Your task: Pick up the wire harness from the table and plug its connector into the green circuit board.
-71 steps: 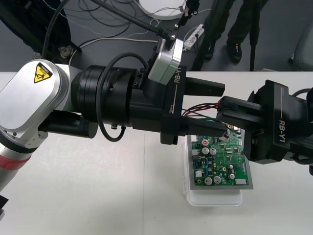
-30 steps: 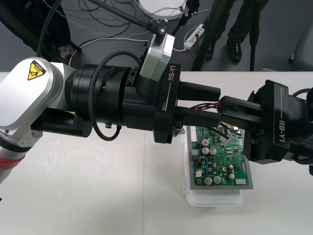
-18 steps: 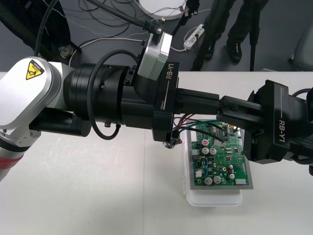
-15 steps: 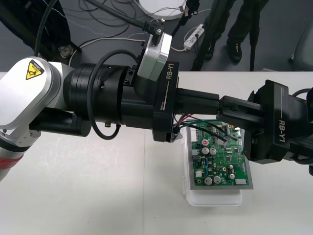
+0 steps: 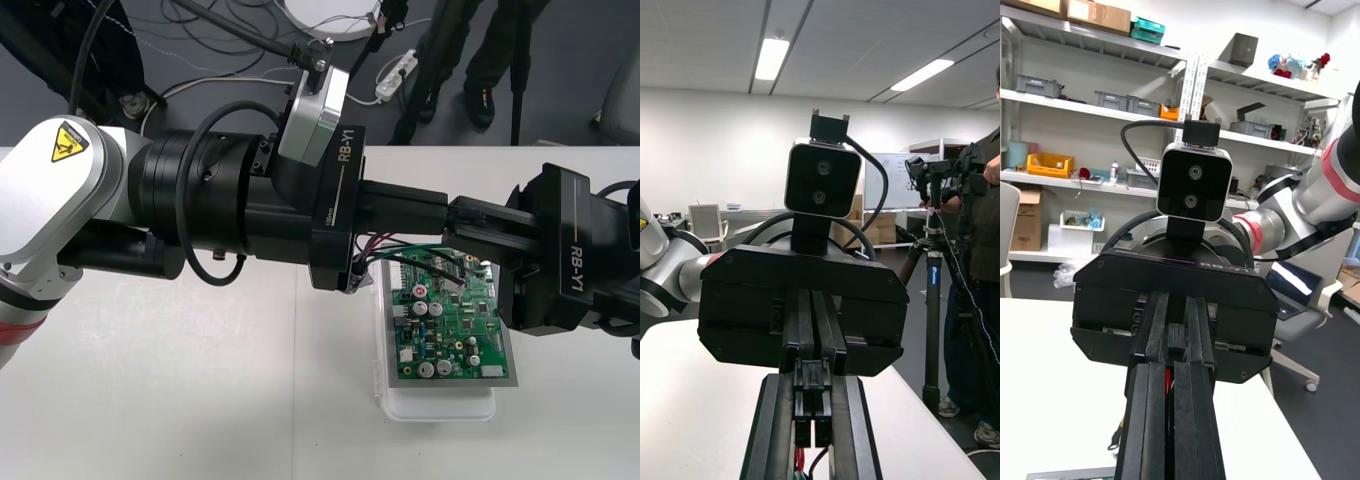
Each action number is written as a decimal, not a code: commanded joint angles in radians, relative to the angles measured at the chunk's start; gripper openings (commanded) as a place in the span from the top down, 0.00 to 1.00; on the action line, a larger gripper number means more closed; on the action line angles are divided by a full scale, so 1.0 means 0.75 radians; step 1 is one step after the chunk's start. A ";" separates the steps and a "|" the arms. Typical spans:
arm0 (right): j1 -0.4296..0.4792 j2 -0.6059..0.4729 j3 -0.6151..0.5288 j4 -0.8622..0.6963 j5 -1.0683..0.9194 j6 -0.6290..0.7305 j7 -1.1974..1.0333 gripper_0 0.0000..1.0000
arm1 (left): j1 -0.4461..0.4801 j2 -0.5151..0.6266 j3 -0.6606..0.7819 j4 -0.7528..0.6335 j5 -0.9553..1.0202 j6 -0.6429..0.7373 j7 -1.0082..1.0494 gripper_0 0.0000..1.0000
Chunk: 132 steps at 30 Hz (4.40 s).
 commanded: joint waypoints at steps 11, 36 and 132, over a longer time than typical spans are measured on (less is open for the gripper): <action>-0.022 0.011 0.012 -0.037 0.001 -0.004 0.065 0.02 | -0.024 0.062 -0.015 -0.042 0.065 0.073 -0.091 1.00; 0.015 -0.163 0.012 0.030 0.111 -0.022 -0.120 0.00 | 0.257 0.227 -0.003 0.023 0.157 0.077 -0.324 1.00; -0.257 0.095 0.200 0.010 2.711 -0.855 -1.336 0.00 | 0.064 -0.222 -0.369 1.109 0.373 -0.218 -1.343 1.00</action>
